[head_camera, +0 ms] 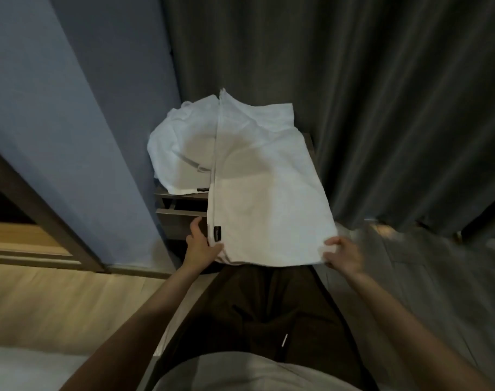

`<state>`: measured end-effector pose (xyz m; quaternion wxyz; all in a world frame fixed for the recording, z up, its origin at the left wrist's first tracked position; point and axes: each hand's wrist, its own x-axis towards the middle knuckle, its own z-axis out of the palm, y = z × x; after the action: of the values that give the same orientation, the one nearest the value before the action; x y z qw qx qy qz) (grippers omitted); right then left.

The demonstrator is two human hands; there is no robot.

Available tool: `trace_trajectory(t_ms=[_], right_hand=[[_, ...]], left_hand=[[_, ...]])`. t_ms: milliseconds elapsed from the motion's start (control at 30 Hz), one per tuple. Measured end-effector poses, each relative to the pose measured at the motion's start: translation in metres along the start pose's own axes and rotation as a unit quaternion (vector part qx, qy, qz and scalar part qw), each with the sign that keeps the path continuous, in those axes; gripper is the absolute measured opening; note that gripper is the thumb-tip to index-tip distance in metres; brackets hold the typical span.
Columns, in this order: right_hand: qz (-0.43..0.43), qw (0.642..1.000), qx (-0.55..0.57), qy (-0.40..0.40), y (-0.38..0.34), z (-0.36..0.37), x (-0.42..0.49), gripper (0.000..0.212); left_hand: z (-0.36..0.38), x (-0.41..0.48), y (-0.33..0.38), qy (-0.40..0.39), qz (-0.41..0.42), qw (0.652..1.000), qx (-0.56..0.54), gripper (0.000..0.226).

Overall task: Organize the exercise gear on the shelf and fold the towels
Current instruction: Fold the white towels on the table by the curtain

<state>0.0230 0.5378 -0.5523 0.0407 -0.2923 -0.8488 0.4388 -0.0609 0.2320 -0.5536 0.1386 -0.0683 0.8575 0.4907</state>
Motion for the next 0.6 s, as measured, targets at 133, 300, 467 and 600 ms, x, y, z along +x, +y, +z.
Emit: trace_trajectory(t_ms=[133, 300, 467, 600], right_hand=[[-0.077, 0.983, -0.166, -0.015, -0.002, 0.009, -0.003, 0.032], [-0.215, 0.937, -0.259, -0.091, -0.028, 0.032, -0.009, 0.030], [-0.235, 0.916, -0.297, -0.132, -0.028, 0.045, -0.001, 0.035], [-0.232, 0.929, -0.287, -0.018, -0.015, 0.038, 0.005, 0.036]], left_hand=[[0.004, -0.001, -0.013, 0.029, 0.002, 0.988, 0.151, 0.047], [0.009, 0.009, -0.010, -0.051, -0.076, 0.996, -0.010, 0.045], [0.007, 0.017, -0.008, -0.033, -0.060, 0.992, -0.105, 0.024], [-0.002, 0.020, -0.022, 0.018, -0.003, 0.999, -0.035, 0.022]])
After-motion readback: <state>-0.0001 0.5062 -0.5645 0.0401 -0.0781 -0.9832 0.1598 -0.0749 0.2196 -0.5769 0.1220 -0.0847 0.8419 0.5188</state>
